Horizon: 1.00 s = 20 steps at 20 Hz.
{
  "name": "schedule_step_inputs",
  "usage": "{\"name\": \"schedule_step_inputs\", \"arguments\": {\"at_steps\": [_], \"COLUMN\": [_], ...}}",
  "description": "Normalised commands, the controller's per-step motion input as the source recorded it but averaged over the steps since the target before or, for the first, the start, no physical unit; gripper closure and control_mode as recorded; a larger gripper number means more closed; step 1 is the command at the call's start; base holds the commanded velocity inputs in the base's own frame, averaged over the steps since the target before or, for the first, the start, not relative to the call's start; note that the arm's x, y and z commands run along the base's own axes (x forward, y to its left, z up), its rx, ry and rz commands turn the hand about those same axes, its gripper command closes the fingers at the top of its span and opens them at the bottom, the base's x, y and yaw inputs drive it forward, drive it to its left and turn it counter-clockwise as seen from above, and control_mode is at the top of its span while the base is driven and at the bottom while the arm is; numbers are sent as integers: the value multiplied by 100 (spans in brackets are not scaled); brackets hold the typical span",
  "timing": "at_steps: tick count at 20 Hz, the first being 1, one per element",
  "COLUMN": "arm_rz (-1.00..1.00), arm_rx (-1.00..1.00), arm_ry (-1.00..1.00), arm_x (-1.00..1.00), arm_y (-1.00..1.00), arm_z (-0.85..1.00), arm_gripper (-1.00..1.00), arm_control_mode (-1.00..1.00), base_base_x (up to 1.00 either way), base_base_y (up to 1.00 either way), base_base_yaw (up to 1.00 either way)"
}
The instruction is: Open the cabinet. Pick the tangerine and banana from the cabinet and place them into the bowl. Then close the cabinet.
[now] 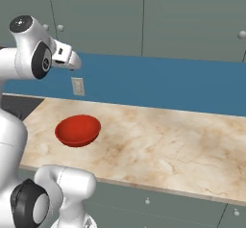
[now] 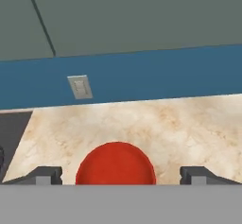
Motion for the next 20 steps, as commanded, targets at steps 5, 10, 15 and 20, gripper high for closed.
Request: {"name": "schedule_step_inputs", "arguments": {"at_steps": [5,10,15,20], "arm_rz": [-1,-2,-3,-3], "arm_rx": [12,16,12,1], "arm_ry": [-19,-21,-9,-3], "arm_x": [0,0,6,1], "arm_y": [0,1,12,14], "arm_z": [46,44,43,20], "arm_gripper": [-100,-100,-100,-100], "arm_control_mode": [-100,-100,-100,-100], "base_base_x": [0,0,0,0], "base_base_y": [0,0,0,0], "base_base_yaw": [0,0,0,0]}}
